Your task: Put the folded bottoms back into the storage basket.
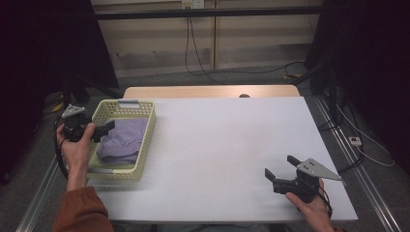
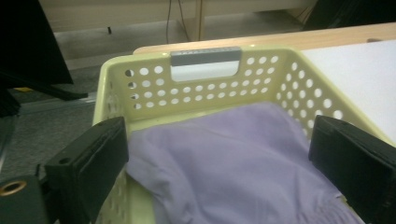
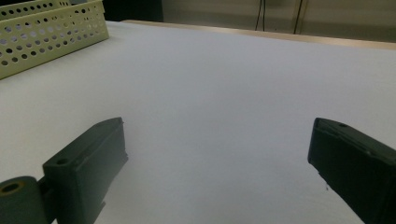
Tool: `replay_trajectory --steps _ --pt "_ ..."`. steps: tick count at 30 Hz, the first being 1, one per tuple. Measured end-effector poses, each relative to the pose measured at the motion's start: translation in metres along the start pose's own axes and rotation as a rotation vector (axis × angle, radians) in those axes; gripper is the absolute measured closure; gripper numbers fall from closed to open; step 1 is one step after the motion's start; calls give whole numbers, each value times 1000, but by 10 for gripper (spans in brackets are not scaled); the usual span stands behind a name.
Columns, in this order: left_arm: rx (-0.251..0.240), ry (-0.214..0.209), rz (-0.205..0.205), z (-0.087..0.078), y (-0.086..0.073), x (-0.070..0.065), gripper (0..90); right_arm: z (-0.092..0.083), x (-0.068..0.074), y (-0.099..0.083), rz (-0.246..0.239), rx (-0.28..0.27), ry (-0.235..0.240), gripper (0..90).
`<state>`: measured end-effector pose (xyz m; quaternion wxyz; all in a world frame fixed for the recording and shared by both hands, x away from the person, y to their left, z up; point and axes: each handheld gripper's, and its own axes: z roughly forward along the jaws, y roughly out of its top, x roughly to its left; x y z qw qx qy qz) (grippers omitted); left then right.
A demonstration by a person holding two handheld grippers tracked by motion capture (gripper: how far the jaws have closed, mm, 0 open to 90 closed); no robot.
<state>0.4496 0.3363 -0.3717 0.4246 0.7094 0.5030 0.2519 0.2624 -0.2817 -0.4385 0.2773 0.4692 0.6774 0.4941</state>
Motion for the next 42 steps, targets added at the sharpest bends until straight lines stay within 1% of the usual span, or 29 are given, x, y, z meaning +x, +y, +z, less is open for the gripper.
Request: replay_trajectory --steps 3,5,7,10,12,15,18,19,20,21,22,23,25,26,28,29,30,31,32,35,38,40,42 --pt "-8 -12 22 -4 2 -3 50 0 1 0 1 2 -4 42" --pt "-15 -9 37 -8 3 -5 51 1 1 0 -2 4 -8 43" --pt "-26 -19 39 -12 3 -6 51 1 1 0 -2 5 -9 42" --pt "-13 -31 58 -15 3 -8 52 1 1 0 -1 6 -12 42" --pt "-24 -30 66 -18 2 -10 53 1 0 0 1 6 -12 43" --pt "-31 -41 71 -22 0 -12 52 1 0 0 1 5 -12 42" --pt "-41 -32 86 -26 -1 -15 54 0 1 0 2 2 -12 42" --pt "-48 -40 87 -27 -1 -15 55 0 0 0 2 1 -13 42" --pt "-74 -51 82 -28 -3 -15 60 0 0 0 3 1 -13 42" --pt "-93 -54 82 -29 -4 -15 68 0 0 0 4 2 -11 42" --pt "-97 -44 74 -30 -6 -15 74 1 1 0 3 2 -9 42" --pt "-97 -35 75 -31 -7 -15 74 1 1 0 3 2 -9 42" --pt "-92 -45 78 -32 -8 -16 74 1 1 0 2 3 -8 42" --pt "-90 -47 72 -33 -8 -16 74 1 1 0 2 4 -10 43" --pt "-84 -30 70 -35 -8 -18 73 1 1 0 2 4 -9 42" --pt "-82 -30 63 -37 -8 -18 74 1 1 0 3 3 -11 42" --pt "-85 -37 56 -39 -8 -18 74 1 1 0 2 4 -10 43" --pt "-94 -36 54 -42 -7 -19 76 1 1 0 2 5 -10 43" --pt "-106 -27 60 -46 -6 -20 79 1 1 0 1 5 -10 42" --pt "-117 -21 53 -53 -5 -22 80 1 1 0 0 4 -10 42" --pt "-121 -10 68 -57 -6 -25 80 1 1 0 -4 3 -7 42" --pt "-121 -15 72 -59 -7 -27 79 1 1 0 -4 4 -8 43" --pt "-134 -10 80 -61 -10 -30 80 1 1 0 -2 2 -12 43"
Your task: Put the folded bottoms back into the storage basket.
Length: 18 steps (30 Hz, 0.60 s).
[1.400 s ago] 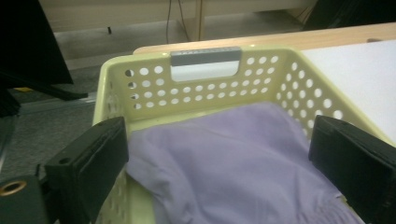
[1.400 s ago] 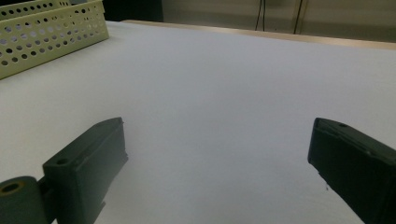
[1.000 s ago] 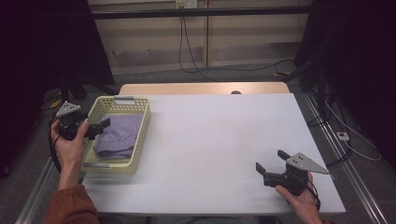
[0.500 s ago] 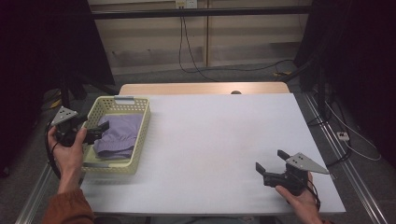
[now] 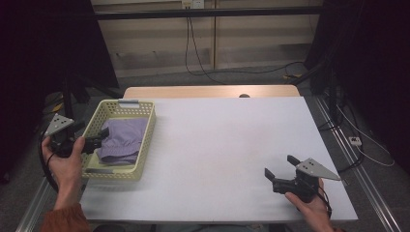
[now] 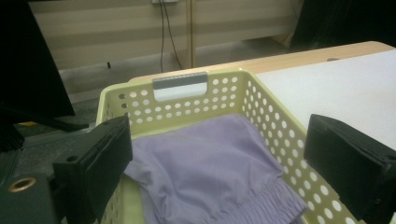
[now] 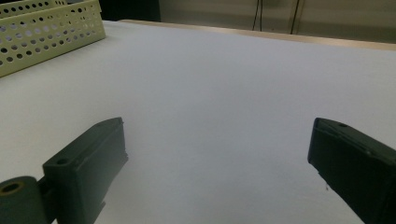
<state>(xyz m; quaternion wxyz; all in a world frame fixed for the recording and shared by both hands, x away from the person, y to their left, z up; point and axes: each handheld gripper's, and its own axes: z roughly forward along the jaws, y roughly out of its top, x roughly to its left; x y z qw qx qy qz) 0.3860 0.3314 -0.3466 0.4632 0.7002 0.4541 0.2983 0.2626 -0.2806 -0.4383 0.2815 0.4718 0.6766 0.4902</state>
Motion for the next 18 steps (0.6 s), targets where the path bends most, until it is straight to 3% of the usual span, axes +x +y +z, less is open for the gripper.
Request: replay_trajectory --steps 4,7,12,14,18 --pt "9 -13 50 -6 -1 -9 78 0 0 0 -2 0 1 42" --pt "7 -22 65 -9 -1 -15 78 0 0 0 -3 0 2 43" --pt "14 -37 77 -13 -2 -20 78 0 1 0 -4 0 3 43" --pt "0 -23 85 -15 -4 -20 79 1 1 0 -4 0 5 43" --pt "-1 -29 71 -18 -8 -22 79 1 1 0 -4 0 5 43"
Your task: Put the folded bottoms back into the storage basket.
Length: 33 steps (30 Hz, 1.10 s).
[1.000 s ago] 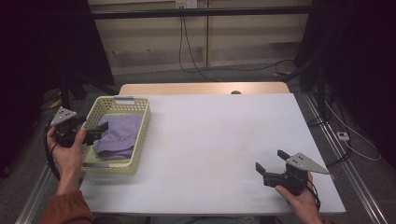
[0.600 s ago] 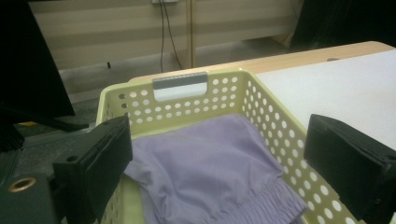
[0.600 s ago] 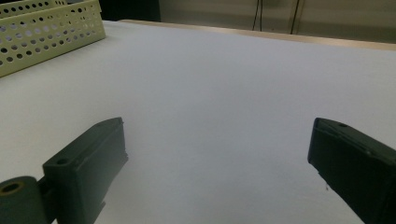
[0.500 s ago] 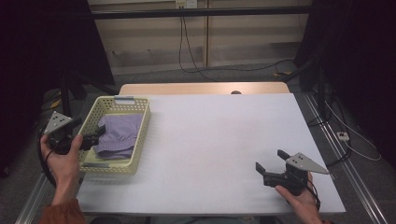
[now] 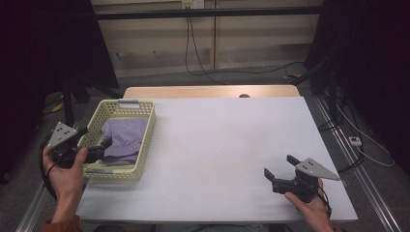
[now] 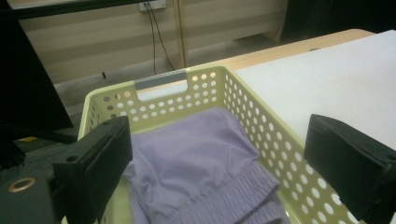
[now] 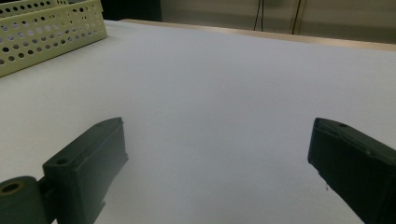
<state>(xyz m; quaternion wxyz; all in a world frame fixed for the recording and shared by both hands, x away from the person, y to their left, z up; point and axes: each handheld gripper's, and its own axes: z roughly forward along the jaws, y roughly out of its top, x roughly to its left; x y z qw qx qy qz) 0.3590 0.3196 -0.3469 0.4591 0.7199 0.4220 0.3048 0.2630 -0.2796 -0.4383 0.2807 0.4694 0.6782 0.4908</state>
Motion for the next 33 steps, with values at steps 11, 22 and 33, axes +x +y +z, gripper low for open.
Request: replay_trajectory --steps 11,22,33 --pt "23 -11 20 -7 -1 -19 78 2 1 1 -3 0 4 43" --pt "41 -31 5 -3 8 -44 58 5 2 1 -1 0 12 43" --pt "12 -100 14 10 20 -59 59 5 2 2 -3 0 14 43"
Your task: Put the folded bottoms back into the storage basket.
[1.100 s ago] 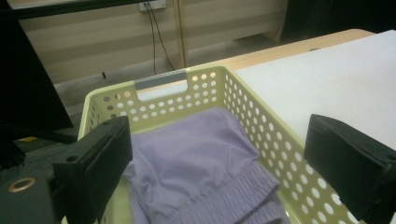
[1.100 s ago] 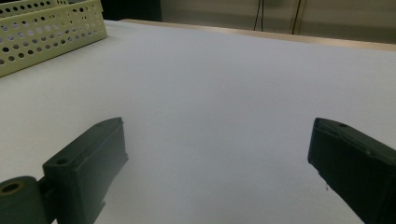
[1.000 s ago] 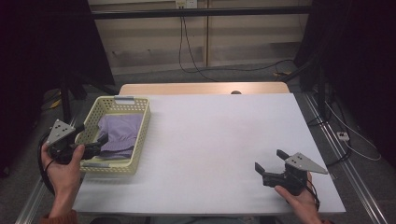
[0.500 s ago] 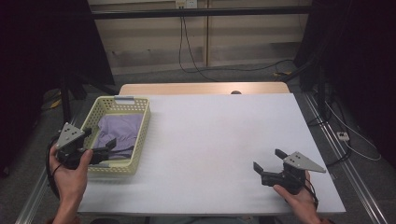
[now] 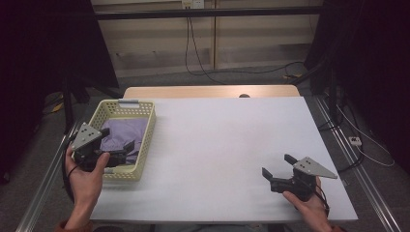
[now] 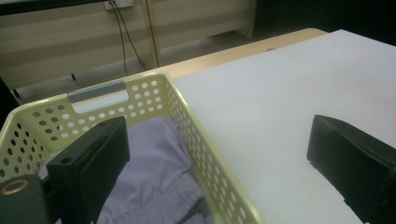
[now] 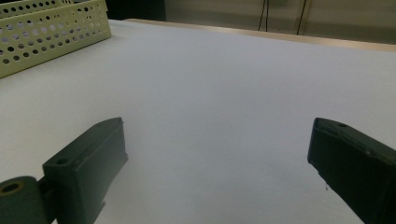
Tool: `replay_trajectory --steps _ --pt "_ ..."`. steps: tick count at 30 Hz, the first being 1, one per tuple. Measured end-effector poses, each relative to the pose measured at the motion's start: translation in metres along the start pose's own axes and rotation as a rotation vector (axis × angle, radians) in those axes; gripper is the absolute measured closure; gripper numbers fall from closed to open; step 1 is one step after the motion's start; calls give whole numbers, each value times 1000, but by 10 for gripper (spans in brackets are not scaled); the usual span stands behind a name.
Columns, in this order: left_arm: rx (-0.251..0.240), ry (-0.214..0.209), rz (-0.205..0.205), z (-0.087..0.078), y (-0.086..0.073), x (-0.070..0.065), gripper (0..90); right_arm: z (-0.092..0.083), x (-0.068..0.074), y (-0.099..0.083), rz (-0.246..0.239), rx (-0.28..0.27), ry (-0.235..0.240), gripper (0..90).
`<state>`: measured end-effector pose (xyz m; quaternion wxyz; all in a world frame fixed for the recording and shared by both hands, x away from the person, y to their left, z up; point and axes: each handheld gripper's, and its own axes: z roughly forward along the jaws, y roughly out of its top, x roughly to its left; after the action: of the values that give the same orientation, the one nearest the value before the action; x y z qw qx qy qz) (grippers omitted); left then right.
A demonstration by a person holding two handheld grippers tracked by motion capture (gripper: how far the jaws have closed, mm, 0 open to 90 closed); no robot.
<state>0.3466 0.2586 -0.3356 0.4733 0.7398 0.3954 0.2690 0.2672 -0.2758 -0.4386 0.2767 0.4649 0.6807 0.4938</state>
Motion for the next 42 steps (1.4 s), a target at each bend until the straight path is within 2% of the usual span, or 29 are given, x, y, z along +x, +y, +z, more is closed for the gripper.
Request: replay_trajectory --steps 7,11,14,16,20,25,27,30,33,40,42 --pt "5 -28 19 13 5 -10 59 0 0 0 0 0 1 44" --pt "13 -51 49 21 7 -18 60 0 0 0 -1 -1 1 43" --pt "-7 -49 48 25 9 -24 59 -1 0 0 -2 -1 2 43" --pt "-14 -63 49 27 10 -27 59 -1 0 0 -1 0 2 43" --pt "-4 -86 71 34 13 -35 59 0 0 0 2 -1 2 43" --pt "-1 -113 75 41 14 -43 59 -1 0 0 -6 -2 4 42" --pt "-8 -111 100 44 14 -48 59 -1 0 0 -5 -2 4 42" --pt "-12 -134 109 47 15 -54 59 -1 0 0 -6 -1 3 43" --pt "4 -149 117 51 15 -60 59 -1 0 0 -7 -1 4 42" --pt "39 -194 103 62 14 -72 59 -1 0 0 -6 -1 3 42" --pt "47 -194 117 66 13 -76 59 -1 0 0 -8 0 4 42"
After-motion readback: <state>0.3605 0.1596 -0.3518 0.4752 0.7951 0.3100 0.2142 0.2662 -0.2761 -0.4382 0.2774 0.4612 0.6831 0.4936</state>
